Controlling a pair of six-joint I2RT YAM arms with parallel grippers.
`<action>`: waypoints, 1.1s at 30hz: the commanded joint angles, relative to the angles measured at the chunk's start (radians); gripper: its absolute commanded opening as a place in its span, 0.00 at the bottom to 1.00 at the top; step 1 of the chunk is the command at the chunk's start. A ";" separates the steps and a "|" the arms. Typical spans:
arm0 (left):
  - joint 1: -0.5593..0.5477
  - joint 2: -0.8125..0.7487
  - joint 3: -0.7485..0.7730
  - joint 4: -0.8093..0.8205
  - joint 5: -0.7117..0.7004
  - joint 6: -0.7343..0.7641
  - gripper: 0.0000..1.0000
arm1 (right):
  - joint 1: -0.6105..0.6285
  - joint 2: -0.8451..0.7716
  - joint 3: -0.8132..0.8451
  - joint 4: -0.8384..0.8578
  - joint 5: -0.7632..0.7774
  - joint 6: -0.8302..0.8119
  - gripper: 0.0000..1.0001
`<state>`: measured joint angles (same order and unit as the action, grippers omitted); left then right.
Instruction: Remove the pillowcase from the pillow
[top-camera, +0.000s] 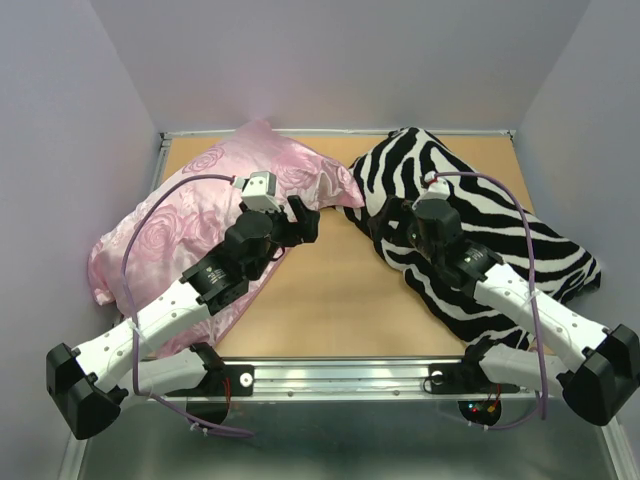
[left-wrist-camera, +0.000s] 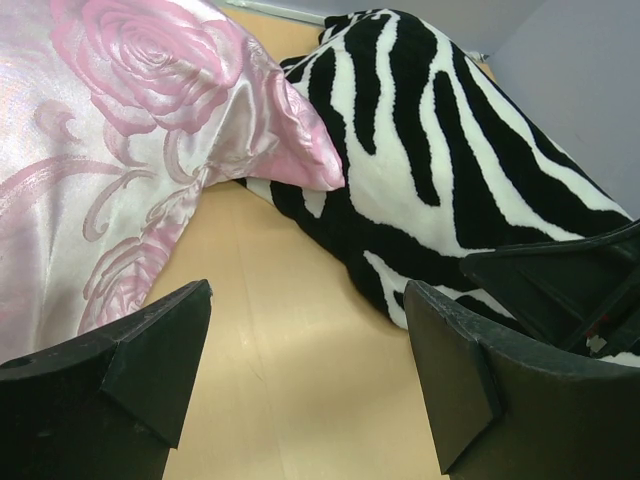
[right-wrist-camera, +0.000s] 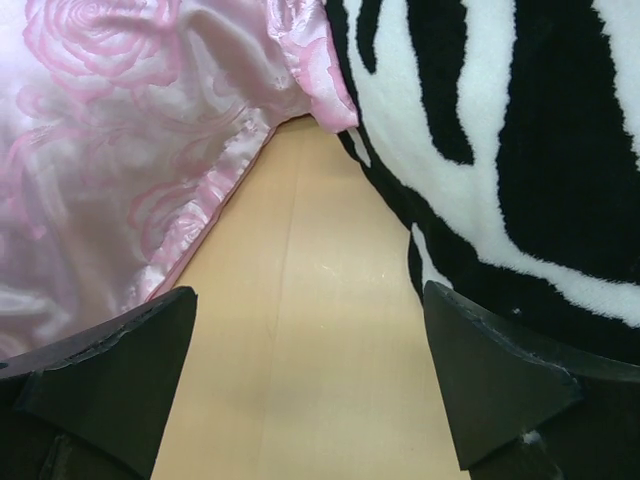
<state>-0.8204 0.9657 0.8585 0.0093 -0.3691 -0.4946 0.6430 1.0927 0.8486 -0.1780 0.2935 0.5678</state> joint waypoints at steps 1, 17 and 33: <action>0.004 -0.031 0.008 0.006 -0.050 0.013 0.90 | 0.001 -0.047 -0.023 0.061 -0.039 -0.042 1.00; 0.015 0.137 0.227 -0.396 -0.585 -0.240 0.99 | 0.001 -0.021 -0.011 0.064 -0.142 -0.031 1.00; 0.369 0.597 0.481 -0.333 -0.338 -0.018 0.99 | 0.001 0.124 0.061 0.101 -0.215 -0.014 1.00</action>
<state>-0.4797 1.5158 1.2697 -0.3386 -0.7563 -0.5751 0.6430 1.2076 0.8371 -0.1471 0.1074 0.5472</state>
